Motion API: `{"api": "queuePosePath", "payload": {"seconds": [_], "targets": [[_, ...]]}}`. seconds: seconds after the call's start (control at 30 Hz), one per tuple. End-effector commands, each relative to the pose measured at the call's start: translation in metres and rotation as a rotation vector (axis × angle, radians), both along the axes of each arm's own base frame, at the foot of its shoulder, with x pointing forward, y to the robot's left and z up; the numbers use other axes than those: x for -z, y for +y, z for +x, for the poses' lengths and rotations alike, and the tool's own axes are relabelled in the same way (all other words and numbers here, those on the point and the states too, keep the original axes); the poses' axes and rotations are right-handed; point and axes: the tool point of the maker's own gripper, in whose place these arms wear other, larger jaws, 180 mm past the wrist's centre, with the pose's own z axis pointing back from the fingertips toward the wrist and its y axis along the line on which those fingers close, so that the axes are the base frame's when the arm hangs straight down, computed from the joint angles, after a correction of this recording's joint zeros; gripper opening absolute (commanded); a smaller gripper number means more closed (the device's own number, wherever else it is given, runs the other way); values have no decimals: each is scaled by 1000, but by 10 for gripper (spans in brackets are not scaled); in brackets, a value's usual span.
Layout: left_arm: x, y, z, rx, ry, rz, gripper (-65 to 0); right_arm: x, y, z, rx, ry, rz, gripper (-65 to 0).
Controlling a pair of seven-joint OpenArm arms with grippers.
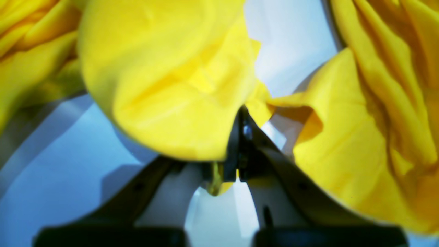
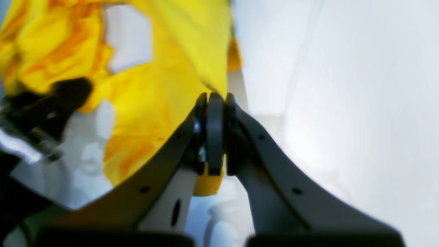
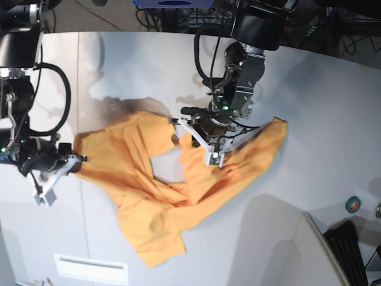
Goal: Layout the t-shirt on the table in an organized manner, then fold the t-shirt properly
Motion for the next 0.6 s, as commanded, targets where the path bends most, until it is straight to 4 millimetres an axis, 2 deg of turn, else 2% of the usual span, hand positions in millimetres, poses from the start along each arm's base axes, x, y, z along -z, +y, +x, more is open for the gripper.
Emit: {"api": "queuePosePath", "payload": {"seconds": [0.0,0.07,0.2,0.33,0.4,0.47,0.57], "targets": [[-16,11,14,-13,-64,16,-650,-10,-11,10,28,-35,2,-650],[-13,34,4,-14,-63,58,-650,-2,-23,7,71,-10,12,-650],[-22,86,-13,-16,-92,155,-650,2,-44,4,123,6,10,-650],[-46,149,-22,-158,-141,204,-650,-3,-48,8,126,-6,1,-650],[-60,175,-24,-222,-169,223,-650,-12,-47,18,123,-32,1,-650],[-71,193,-24,-236,-192,256,-650,-23,-47,30,120,-62,2,-650],[-78,198,-23,-199,-207,292,-650,-34,-49,52,135,-82,20,-650]]}}
